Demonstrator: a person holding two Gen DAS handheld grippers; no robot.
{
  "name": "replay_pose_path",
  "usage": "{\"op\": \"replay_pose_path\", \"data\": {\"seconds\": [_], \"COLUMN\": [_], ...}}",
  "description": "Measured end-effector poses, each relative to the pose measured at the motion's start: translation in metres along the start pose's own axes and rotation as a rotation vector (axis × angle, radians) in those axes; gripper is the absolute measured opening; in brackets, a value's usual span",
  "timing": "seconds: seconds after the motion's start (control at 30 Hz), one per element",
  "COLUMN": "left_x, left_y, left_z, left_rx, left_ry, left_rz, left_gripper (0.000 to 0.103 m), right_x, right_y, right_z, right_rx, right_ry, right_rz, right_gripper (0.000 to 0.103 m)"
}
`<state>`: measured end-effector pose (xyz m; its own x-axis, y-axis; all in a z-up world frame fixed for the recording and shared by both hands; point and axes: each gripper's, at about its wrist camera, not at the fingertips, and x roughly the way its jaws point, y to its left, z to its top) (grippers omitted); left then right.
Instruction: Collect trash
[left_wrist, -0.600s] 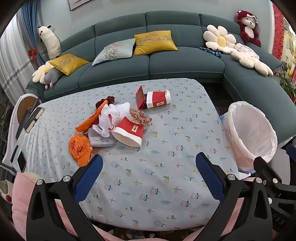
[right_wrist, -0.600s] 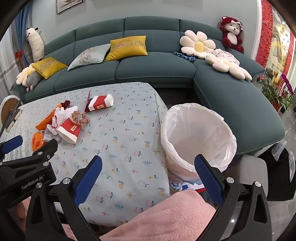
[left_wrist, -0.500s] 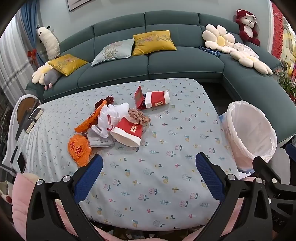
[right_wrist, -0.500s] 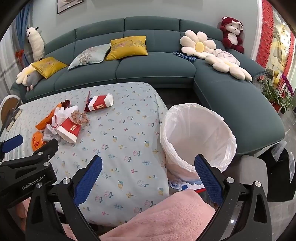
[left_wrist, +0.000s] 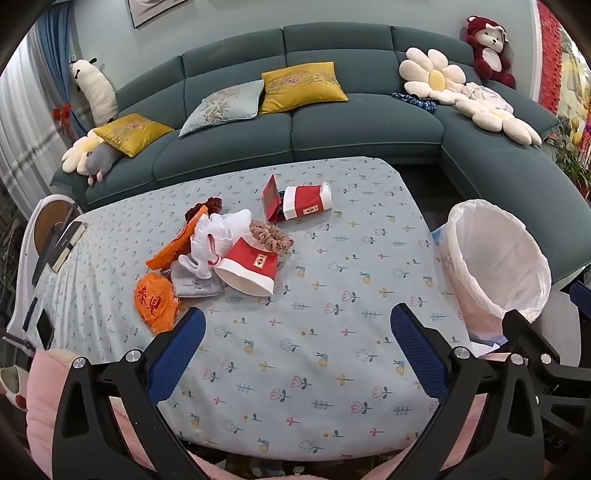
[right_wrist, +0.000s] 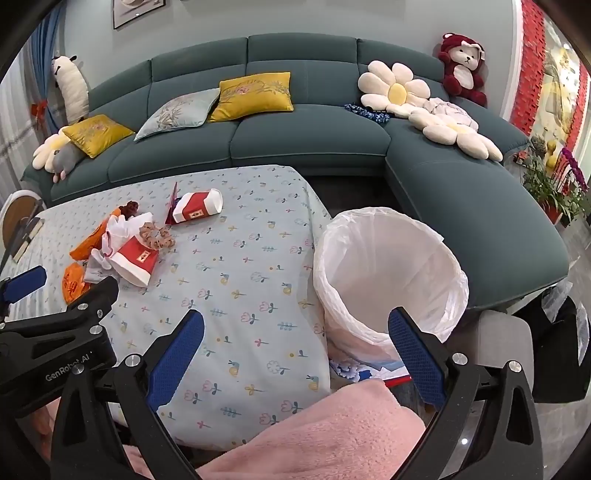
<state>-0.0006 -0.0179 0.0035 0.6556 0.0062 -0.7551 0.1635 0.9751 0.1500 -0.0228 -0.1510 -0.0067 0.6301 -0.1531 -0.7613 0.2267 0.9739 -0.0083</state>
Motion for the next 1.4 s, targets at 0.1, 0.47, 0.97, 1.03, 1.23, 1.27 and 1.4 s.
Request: {"op": "replay_pose_path", "data": {"seconds": [0.1, 0.47, 0.97, 1.03, 1.23, 1.27, 1.4], "left_x": [-0.001, -0.003, -0.002, -0.002, 0.0, 0.0, 0.001], "left_y": [-0.004, -0.005, 0.002, 0.003, 0.005, 0.005, 0.006], "left_z": [0.001, 0.001, 0.003, 0.003, 0.001, 0.001, 0.001], "left_rx": [0.005, 0.004, -0.015, -0.019, -0.025, -0.026, -0.026], "left_ry": [-0.005, -0.008, -0.004, -0.001, 0.004, 0.004, 0.003], "left_rz": [0.002, 0.003, 0.006, 0.005, 0.005, 0.006, 0.006], "left_gripper": [0.096, 0.096, 0.096, 0.096, 0.096, 0.096, 0.096], "right_x": [-0.004, -0.007, -0.007, -0.007, -0.007, -0.007, -0.008], "right_y": [-0.011, -0.014, -0.013, -0.014, -0.013, -0.013, -0.013], "right_z": [-0.001, -0.002, 0.001, 0.001, 0.002, 0.001, 0.001], "right_rx": [0.002, 0.007, 0.002, 0.004, 0.004, 0.005, 0.004], "right_ry": [-0.006, -0.012, -0.013, -0.012, -0.011, -0.011, -0.012], "right_rz": [0.007, 0.003, 0.002, 0.002, 0.002, 0.002, 0.002], "right_gripper": [0.096, 0.096, 0.096, 0.096, 0.096, 0.096, 0.096]}}
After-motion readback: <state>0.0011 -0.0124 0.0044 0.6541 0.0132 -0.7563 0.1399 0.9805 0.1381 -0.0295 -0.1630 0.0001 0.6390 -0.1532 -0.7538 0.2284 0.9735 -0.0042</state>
